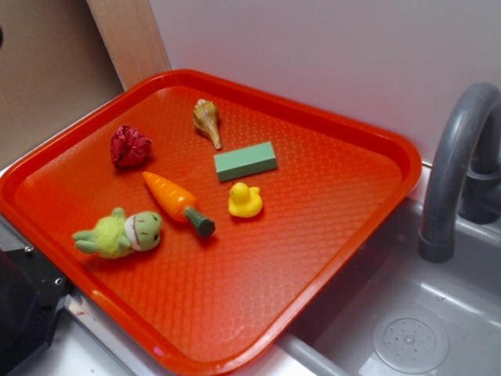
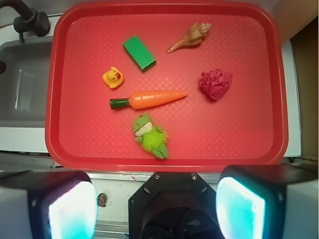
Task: Grab the shell.
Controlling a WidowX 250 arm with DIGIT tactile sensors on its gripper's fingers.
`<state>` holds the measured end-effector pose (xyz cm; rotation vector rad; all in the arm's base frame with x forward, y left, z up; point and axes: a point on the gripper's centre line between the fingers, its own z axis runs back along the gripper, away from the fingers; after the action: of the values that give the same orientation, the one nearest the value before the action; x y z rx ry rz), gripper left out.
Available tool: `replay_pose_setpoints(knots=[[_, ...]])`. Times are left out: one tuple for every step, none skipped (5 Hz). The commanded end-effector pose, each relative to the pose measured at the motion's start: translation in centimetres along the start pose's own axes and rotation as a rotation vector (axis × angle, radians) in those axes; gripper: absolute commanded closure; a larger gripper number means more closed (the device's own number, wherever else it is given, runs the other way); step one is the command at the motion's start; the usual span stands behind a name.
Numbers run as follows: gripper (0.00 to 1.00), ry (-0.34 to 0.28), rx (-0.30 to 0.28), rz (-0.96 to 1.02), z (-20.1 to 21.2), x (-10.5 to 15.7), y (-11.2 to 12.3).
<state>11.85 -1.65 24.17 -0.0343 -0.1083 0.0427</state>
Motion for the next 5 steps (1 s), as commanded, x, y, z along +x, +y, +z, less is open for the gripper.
replay_pose_setpoints(knots=[[0.0,0.0,0.0,0.0,0.0,0.0,0.0],[0.0,-0.033,0.006,0.105,-0.4,3.2,-1.6],[0.0,-0.064,0.025,0.245,-1.5,7.0,-1.7],[0.0,-0.146,0.067,0.385,-3.1,10.9,-1.3],[0.0,-0.25,0.106,0.527,-4.9,14.1,-0.1]])
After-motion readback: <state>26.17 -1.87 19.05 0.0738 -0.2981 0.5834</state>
